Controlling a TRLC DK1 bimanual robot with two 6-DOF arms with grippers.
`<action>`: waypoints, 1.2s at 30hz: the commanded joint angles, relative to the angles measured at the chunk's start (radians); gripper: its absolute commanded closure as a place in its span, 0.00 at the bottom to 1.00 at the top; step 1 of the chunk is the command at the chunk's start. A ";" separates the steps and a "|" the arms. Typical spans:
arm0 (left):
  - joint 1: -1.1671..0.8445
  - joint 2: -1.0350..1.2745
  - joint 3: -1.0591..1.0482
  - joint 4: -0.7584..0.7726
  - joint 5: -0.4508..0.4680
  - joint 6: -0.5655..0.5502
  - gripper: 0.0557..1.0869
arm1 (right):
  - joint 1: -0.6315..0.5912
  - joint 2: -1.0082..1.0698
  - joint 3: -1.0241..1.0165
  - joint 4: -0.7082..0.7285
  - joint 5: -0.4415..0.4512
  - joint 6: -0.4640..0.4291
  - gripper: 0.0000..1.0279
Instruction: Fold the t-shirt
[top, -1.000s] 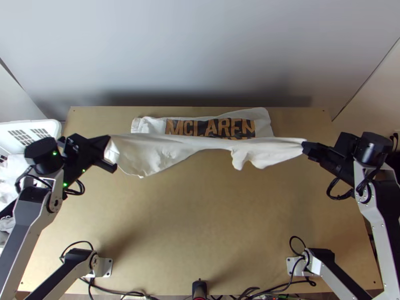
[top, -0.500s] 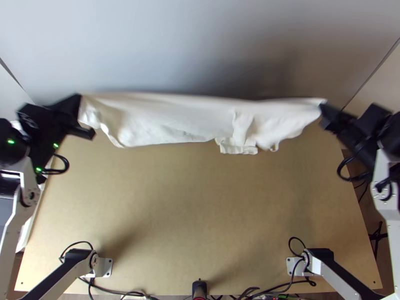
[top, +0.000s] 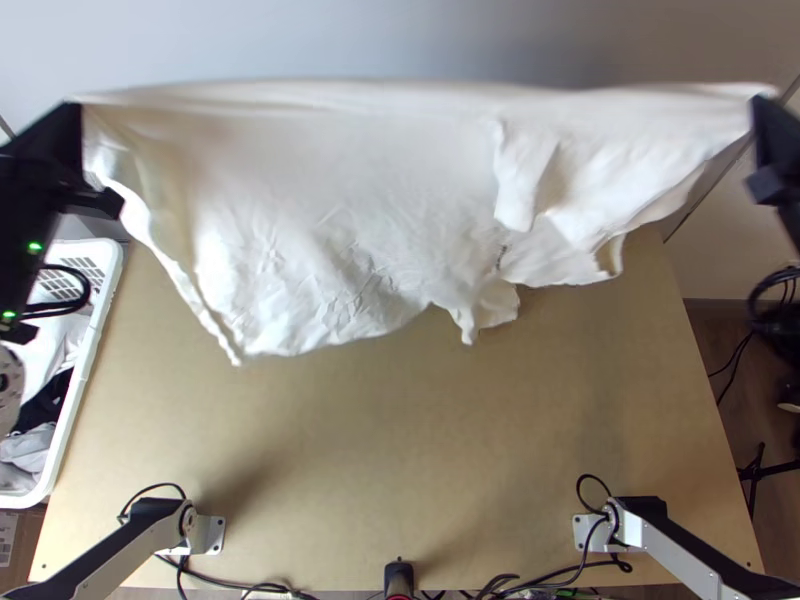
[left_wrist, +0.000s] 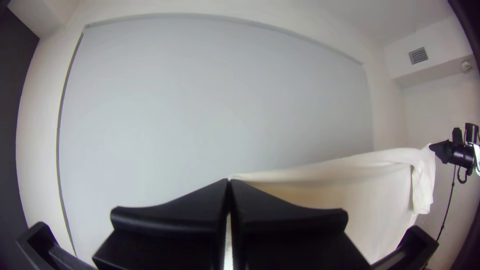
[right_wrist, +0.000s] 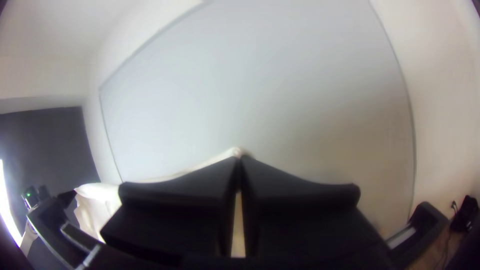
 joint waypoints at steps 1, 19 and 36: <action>-0.002 -0.017 0.080 -0.023 -0.014 -0.025 0.97 | 0.004 -0.013 0.129 0.010 0.007 0.013 0.97; -0.071 -0.212 0.086 -0.249 -0.013 -0.053 0.97 | 0.033 -0.147 0.299 -0.318 -0.012 0.008 0.97; -0.103 -0.448 0.008 -0.574 0.050 -0.030 0.97 | 0.033 -0.325 0.249 -0.751 -0.078 0.005 0.97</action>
